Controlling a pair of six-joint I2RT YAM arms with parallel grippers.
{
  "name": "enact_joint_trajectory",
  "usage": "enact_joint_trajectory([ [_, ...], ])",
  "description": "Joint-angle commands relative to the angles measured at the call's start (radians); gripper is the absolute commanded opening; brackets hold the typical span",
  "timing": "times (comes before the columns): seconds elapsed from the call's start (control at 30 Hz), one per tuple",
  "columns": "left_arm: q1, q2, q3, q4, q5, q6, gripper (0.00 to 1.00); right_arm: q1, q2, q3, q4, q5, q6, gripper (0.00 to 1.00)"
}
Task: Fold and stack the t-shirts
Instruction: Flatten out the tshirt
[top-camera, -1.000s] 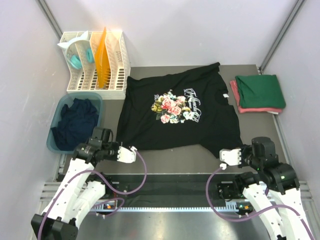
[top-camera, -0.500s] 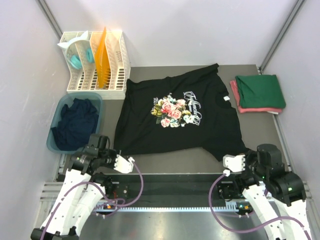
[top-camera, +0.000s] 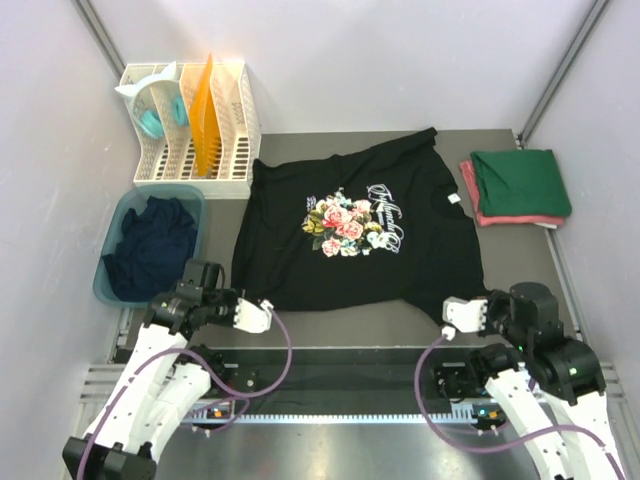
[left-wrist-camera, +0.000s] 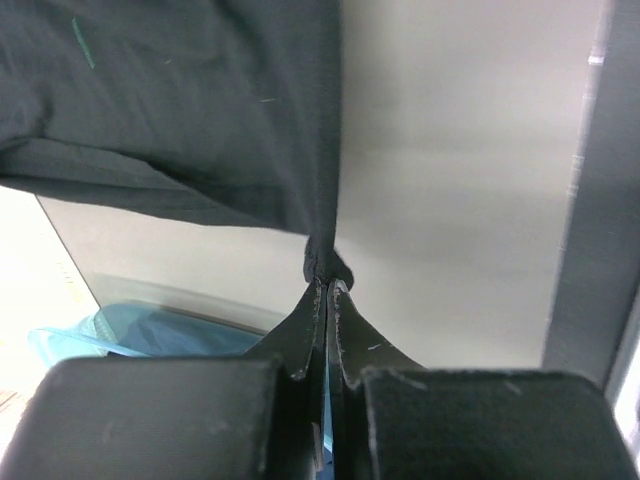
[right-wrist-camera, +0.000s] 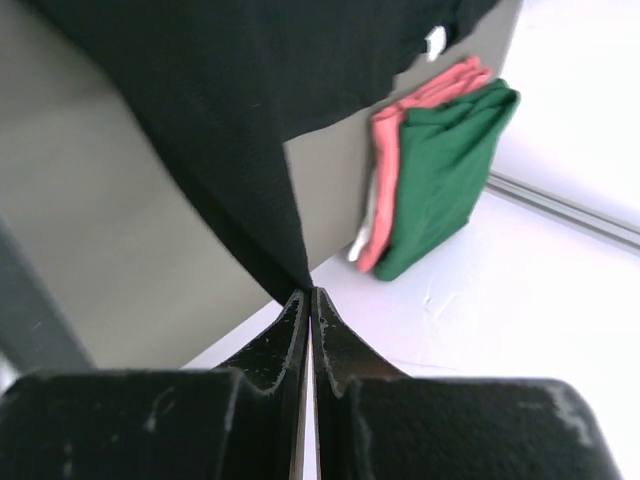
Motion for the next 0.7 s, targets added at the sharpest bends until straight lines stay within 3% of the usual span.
enact_joint_trajectory([
  [0.0, -0.001, 0.052, 0.04, 0.14, -0.033, -0.044, 0.0, 0.012, 0.09, -0.019, 0.278, 0.037, 0.057, 0.0],
  [0.1, -0.001, 0.074, 0.046, 0.161, -0.037, -0.044, 0.0, 0.011, 0.116, -0.066, 0.398, 0.069, 0.057, 0.0],
  [0.2, -0.001, 0.092, 0.038, 0.268, -0.045, -0.058, 0.0, 0.011, 0.144, -0.158, 0.627, 0.154, 0.037, 0.0],
  [0.27, -0.001, 0.129, 0.037, 0.374, -0.071, -0.072, 0.0, 0.009, 0.181, -0.197, 0.854, 0.192, 0.005, 0.0],
  [0.4, -0.001, 0.34, 0.102, 0.815, -0.177, -0.087, 0.0, -0.026, 0.421, -0.215, 1.316, 0.241, -0.044, 0.0],
  [0.43, -0.001, 0.408, 0.147, 0.877, -0.209, -0.096, 0.0, -0.046, 0.484, -0.211, 1.57, 0.251, -0.077, 0.0],
  [0.53, -0.018, 0.696, 0.424, 1.047, -0.287, -0.135, 0.0, -0.089, 0.786, -0.064, 1.964, 0.286, -0.15, 0.0],
  [0.57, -0.027, 0.842, 0.609, 1.104, -0.312, -0.139, 0.0, -0.092, 0.866, 0.006, 2.026, 0.307, -0.17, 0.0],
  [0.63, -0.044, 1.066, 0.838, 1.158, -0.368, -0.119, 0.0, -0.097, 1.058, 0.279, 2.117, 0.375, -0.235, 0.0],
  [0.67, -0.047, 1.142, 1.102, 1.164, -0.381, -0.116, 0.0, -0.097, 1.107, 0.374, 2.128, 0.387, -0.257, 0.0],
])
